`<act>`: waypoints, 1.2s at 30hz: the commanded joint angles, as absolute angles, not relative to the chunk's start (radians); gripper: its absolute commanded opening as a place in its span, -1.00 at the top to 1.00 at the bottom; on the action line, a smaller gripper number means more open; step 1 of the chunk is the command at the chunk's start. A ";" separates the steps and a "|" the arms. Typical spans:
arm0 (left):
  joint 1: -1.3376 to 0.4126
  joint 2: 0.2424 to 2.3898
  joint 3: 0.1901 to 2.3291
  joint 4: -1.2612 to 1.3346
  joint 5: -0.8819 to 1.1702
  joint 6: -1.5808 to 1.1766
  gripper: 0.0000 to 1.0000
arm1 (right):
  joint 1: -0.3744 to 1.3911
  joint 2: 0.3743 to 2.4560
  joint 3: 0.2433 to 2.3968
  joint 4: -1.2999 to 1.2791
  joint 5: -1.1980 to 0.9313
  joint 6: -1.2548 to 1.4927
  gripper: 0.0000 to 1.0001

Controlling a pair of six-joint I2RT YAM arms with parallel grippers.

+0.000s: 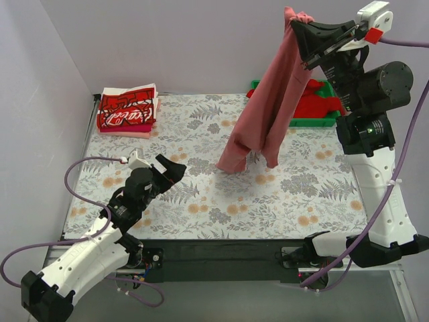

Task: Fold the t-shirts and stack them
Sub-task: Move the tshirt to the center of the board

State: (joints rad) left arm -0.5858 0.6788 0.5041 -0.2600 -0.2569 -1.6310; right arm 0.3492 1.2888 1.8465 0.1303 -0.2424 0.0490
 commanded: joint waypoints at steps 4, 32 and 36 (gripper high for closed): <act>-0.591 0.765 0.502 -0.214 -0.116 -1.634 -0.96 | 0.351 1.255 1.748 0.152 -0.181 0.063 0.97; -0.744 1.393 0.580 -0.008 0.068 -1.578 -0.41 | 0.310 0.635 0.471 0.086 0.583 0.222 0.97; -0.791 1.454 0.595 -0.009 0.057 -1.577 -0.22 | 0.308 0.634 0.463 0.068 0.584 0.222 0.97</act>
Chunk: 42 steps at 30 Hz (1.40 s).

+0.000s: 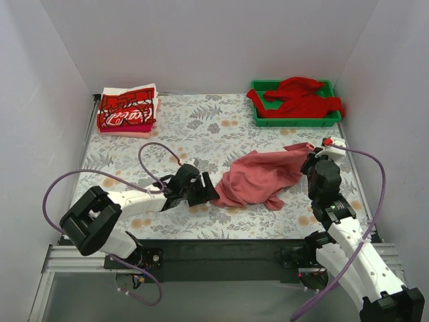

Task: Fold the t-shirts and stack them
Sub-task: Move the tshirt to the center of the board, then flatten the tshirt out

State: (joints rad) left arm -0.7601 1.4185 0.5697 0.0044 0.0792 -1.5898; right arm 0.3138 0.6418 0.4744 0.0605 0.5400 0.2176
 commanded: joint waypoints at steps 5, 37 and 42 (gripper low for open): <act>-0.825 1.542 0.670 -0.041 -0.075 -1.574 0.91 | 0.304 0.640 0.471 0.066 0.569 0.219 0.97; -0.824 0.677 1.508 -0.224 -0.787 -1.006 1.00 | 0.304 0.541 1.486 -0.225 0.219 0.118 0.97; -0.825 0.716 1.448 -0.222 -0.891 -0.983 1.00 | 0.302 0.670 1.529 -0.227 0.274 0.078 0.97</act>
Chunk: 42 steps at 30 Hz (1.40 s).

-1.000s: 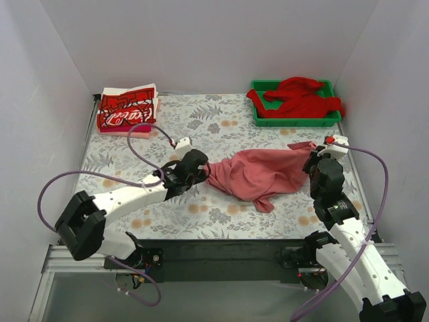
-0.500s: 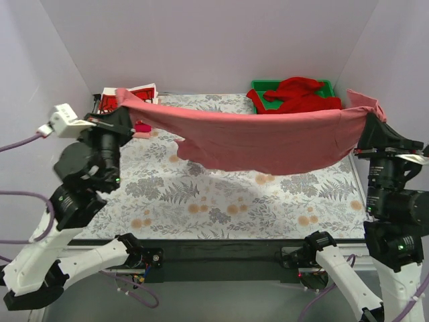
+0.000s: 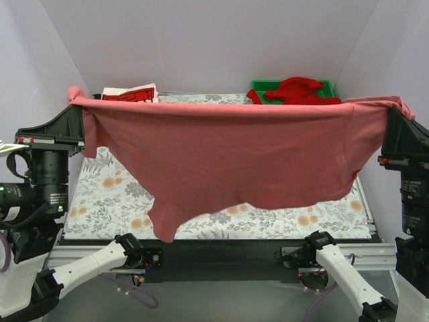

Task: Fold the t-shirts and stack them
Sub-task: Flatten the tshirt out

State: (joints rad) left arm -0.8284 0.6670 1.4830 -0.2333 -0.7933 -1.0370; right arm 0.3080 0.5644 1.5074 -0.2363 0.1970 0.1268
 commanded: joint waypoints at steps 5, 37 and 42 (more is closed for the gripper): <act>-0.824 0.883 1.330 -0.426 -1.109 -1.153 0.92 | 0.302 0.907 1.482 -0.225 0.478 0.003 0.97; -0.514 1.408 0.832 -0.275 0.100 -1.437 -0.90 | 0.164 1.173 0.594 -0.241 0.017 0.385 -0.97; -0.561 1.381 0.698 -0.227 0.091 -1.479 -0.92 | 0.164 1.308 0.630 -0.210 0.008 0.341 -0.97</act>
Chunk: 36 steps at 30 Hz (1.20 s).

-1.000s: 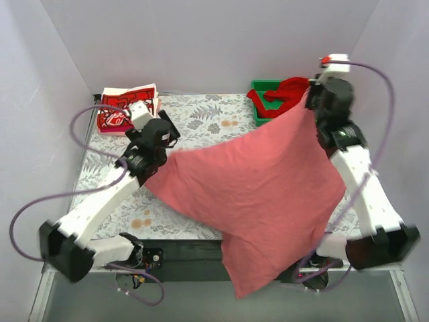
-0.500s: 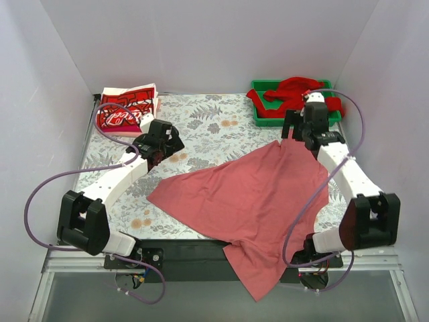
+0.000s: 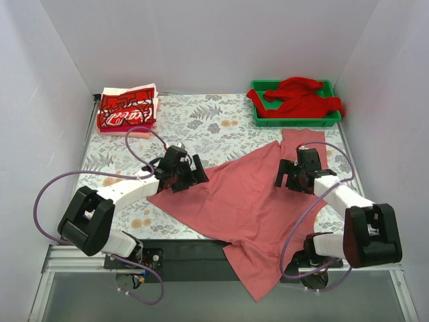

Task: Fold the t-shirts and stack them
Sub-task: Flatten the tshirt out

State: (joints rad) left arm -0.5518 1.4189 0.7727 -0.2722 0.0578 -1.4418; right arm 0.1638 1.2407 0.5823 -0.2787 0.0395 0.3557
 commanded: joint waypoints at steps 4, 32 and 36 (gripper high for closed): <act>-0.561 1.373 0.649 -0.236 -0.062 -1.515 -0.93 | 0.216 1.551 0.752 -0.147 0.012 0.290 -0.97; -0.448 1.154 0.724 -0.737 -0.464 -1.816 -0.96 | 0.428 1.642 1.191 -0.201 0.200 0.134 -0.97; -0.384 1.112 0.718 -0.933 -0.522 -2.015 -0.96 | 0.431 1.442 0.979 -0.207 0.134 0.230 -0.97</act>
